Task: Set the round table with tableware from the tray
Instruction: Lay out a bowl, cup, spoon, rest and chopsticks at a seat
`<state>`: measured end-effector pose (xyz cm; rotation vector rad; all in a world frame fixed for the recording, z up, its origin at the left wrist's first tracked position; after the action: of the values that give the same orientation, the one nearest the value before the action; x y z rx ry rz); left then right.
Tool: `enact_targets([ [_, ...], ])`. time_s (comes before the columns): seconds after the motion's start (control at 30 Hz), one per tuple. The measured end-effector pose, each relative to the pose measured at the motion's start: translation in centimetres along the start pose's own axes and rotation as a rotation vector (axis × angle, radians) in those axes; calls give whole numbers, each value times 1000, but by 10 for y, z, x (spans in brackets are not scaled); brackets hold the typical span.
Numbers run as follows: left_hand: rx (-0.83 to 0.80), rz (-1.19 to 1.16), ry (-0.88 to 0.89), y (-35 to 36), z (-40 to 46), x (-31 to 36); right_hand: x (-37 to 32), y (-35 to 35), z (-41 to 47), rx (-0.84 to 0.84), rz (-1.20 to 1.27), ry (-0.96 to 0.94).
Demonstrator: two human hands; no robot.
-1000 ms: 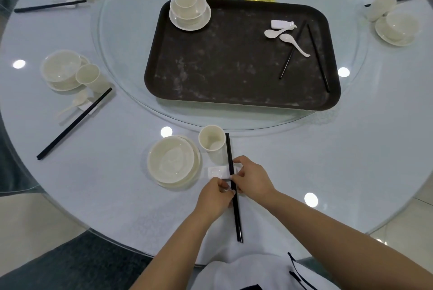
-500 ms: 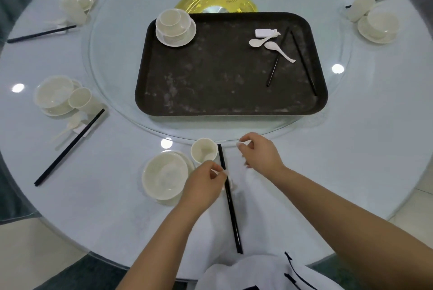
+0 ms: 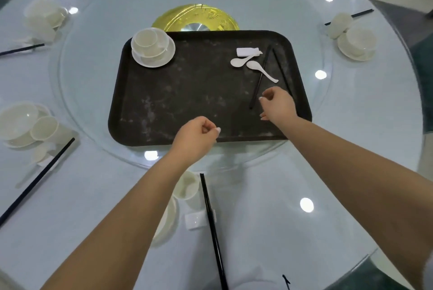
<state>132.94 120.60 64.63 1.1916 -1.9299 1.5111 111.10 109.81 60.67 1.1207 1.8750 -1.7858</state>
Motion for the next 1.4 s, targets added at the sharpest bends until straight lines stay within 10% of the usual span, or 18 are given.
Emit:
enact_targets([
  [0.7, -40, -237, -180, 55, 55, -5, 1, 26, 121, 124, -300, -131],
  [1.03, 30, -327, -149, 53, 1, -7, -4, 20, -41, -47, 377, 6],
  [1.4, 37, -293, -277, 41, -128, -81, 26, 41, -228, -473, 370, 60],
])
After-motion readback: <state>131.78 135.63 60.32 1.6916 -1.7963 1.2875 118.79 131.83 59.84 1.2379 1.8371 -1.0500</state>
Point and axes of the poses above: each hand's wrist, its own z-axis towards the middle knuckle, its own y-axis out of the palm, x = y × z, the point moved 3 cm from there along z, towards the middle knuckle, and after that the axes turned 8 degrees about x, right-handed, at the moved point
